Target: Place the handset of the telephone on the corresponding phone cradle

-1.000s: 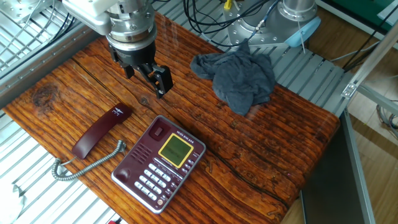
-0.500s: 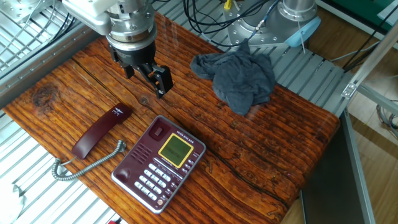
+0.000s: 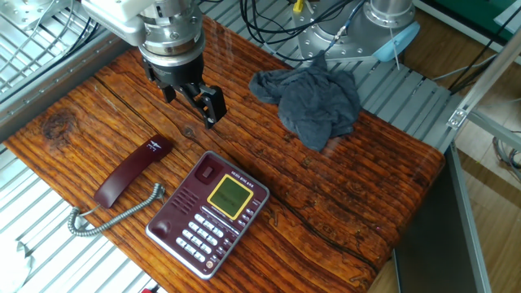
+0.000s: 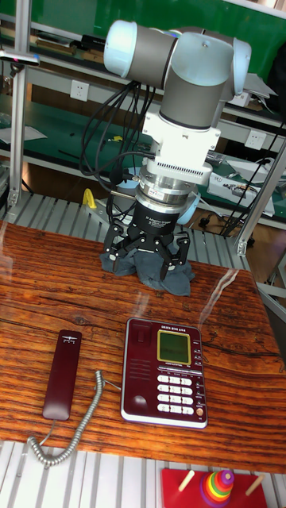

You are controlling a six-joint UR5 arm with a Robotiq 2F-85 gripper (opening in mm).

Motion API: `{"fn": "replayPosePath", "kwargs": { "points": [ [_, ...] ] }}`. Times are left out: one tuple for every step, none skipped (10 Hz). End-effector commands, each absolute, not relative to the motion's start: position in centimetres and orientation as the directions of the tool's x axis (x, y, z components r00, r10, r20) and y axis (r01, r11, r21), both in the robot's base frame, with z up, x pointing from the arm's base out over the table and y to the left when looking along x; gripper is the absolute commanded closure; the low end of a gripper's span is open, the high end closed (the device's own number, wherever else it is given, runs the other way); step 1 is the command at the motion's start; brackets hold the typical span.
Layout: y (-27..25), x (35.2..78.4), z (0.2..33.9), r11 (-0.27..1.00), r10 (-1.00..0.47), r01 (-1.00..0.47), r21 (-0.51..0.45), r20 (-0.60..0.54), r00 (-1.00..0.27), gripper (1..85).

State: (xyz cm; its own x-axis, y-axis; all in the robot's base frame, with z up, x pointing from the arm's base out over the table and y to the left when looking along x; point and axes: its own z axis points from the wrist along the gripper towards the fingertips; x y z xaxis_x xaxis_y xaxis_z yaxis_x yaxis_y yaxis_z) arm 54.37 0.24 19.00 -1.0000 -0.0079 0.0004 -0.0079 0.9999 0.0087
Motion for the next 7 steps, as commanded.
{"fn": "replayPosePath", "kwargs": {
  "points": [
    [0.99, 56.68, 19.12, 0.981, 0.191, 0.188, 0.045, -0.082, -0.978, 84.7],
    [0.79, 56.67, 18.93, 0.982, 0.19, 0.188, 0.028, -0.083, -0.978, 84.7],
    [0.83, 56.89, 18.73, 0.983, 0.185, 0.184, 0.021, -0.091, -0.979, 84.7],
    [1.31, 57.15, 18.68, 0.983, 0.184, 0.182, 0.031, -0.097, -0.978, 84.7],
    [1.59, 57.25, 18.76, 0.983, 0.183, 0.181, 0.031, -0.097, -0.978, 84.7],
    [1.62, 57.08, 18.76, 0.983, 0.183, 0.181, 0.028, -0.089, -0.979, 84.7],
    [1.45, 56.41, 18.71, 0.982, 0.187, 0.186, 0.018, -0.065, -0.98, 84.7]
  ]
}}
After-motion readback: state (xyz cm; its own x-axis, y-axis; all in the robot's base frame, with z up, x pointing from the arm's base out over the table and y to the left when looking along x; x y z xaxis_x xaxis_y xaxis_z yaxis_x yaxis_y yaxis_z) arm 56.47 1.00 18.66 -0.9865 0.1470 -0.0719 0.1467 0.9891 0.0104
